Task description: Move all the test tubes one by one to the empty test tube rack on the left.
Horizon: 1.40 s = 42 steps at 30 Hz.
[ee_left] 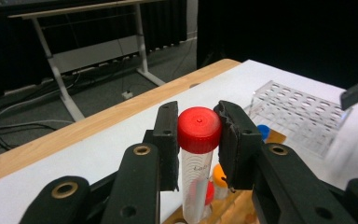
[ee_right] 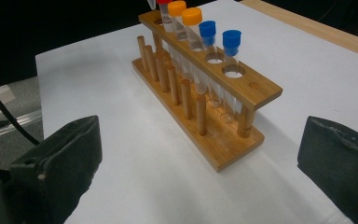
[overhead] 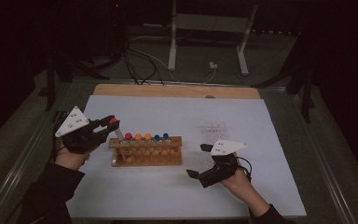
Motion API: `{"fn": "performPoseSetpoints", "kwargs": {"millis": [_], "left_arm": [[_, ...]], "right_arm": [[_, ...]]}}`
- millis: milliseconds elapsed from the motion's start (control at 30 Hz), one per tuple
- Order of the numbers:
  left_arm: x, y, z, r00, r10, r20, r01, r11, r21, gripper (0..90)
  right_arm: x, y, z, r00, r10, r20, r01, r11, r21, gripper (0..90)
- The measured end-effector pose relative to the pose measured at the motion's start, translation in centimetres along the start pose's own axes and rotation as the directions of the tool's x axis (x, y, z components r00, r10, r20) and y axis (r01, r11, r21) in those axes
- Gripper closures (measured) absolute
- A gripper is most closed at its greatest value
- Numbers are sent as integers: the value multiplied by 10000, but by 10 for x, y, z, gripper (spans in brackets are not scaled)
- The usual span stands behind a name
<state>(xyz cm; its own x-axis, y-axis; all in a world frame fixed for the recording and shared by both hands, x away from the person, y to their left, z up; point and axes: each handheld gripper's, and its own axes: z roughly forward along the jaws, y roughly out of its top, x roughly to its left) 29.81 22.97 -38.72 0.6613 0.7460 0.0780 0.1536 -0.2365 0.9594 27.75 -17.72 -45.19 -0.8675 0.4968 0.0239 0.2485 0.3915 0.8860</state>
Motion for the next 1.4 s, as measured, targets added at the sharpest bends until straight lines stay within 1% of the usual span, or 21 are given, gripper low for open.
{"fn": "performPoseSetpoints", "kwargs": {"millis": [33,167,267,367,433,467,533,567,633,700,800,867,967,1033,1100,1133,1200,1400], "left_arm": [[0,-2,2,10000,-56,-48,56,10000,-44,714],[1,-8,10,9997,-125,-201,127,9998,124,714],[3,-12,12,9995,-129,-295,136,9996,235,714],[5,-17,13,9993,-216,-320,225,9993,287,714],[6,-20,14,9990,-357,-254,365,9989,299,714],[6,-23,14,9990,-348,-298,358,9988,335,714],[7,-28,15,9987,-475,-169,481,9982,366,714],[6,-30,16,9986,-493,-192,501,9980,393,714],[6,-35,18,9984,-558,-112,563,9973,467,714],[5,-39,21,9985,-540,-124,547,9966,608,714],[4,-44,22,9983,-581,-107,587,9959,687,713],[5,-48,22,9973,-725,-80,729,9949,696,713],[5,-54,23,9968,-799,-88,804,9934,822,714],[5,-56,25,9970,-773,-81,777,9927,922,714],[5,-58,26,9965,-837,-62,840,9919,957,713],[6,-59,27,9970,-773,-58,775,9918,1014,714],[5,-59,29,9968,-803,-47,803,9907,1096,714],[4,-60,34,9982,-592,-56,594,9877,1448,713]], "right_arm": [[0,0,0,10000,-8,9,8,10000,0,0],[0,0,0,10000,10,31,-10,10000,14,0],[-1,0,-1,10000,33,22,-33,10000,-19,0],[-1,-1,-1,10000,48,29,-47,10000,-37,0],[-1,-1,0,10000,-2,40,2,10000,-12,0],[-1,-1,0,10000,12,28,-12,10000,-7,0],[-1,-1,0,10000,7,35,-7,10000,-5,0],[-1,-1,0,10000,3,31,-3,10000,-16,0],[-1,-1,0,10000,0,30,0,10000,-19,0],[-1,-1,0,10000,14,35,-14,10000,-22,0],[-2,-1,0,10000,7,42,-7,10000,-7,0],[-2,-1,0,10000,1,43,-1,10000,-10,0],[-2,-1,0,10000,3,38,-3,10000,-19,0],[-2,-1,0,10000,28,36,-28,10000,6,0],[-2,-1,0,10000,28,25,-28,10000,-1,0],[-2,-1,0,10000,27,20,-27,10000,-2,0],[-2,-1,0,10000,33,25,-33,10000,-3,0],[-2,-1,-1,10000,-12,44,12,10000,-17,0]]}}
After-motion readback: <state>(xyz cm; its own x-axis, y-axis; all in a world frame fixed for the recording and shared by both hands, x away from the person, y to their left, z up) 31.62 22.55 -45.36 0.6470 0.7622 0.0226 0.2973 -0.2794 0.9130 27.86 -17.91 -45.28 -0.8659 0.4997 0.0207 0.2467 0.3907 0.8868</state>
